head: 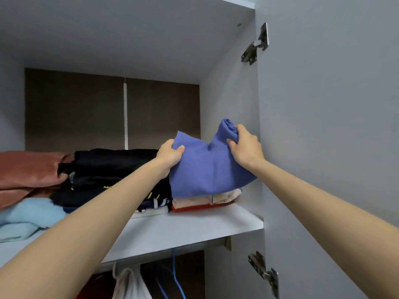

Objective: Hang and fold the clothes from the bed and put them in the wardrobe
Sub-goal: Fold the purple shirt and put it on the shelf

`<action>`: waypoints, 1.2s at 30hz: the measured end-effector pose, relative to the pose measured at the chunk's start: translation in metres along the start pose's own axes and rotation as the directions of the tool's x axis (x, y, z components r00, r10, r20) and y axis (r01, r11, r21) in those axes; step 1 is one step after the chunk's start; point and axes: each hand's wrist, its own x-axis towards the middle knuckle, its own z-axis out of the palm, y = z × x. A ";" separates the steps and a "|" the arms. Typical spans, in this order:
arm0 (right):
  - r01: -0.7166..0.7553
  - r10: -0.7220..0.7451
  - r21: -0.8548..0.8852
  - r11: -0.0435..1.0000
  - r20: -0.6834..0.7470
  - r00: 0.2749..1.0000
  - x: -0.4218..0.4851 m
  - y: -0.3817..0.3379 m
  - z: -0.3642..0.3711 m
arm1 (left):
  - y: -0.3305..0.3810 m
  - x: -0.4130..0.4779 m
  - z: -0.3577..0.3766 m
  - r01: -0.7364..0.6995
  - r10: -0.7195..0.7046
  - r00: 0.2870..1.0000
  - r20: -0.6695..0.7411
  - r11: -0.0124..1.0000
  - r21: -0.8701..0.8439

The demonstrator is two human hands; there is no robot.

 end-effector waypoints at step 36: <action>0.163 -0.013 -0.222 0.961 0.554 0.832 0.046 0.091 0.176 | -0.118 0.081 0.074 -0.133 -0.138 0.967 0.216 0.450 0.883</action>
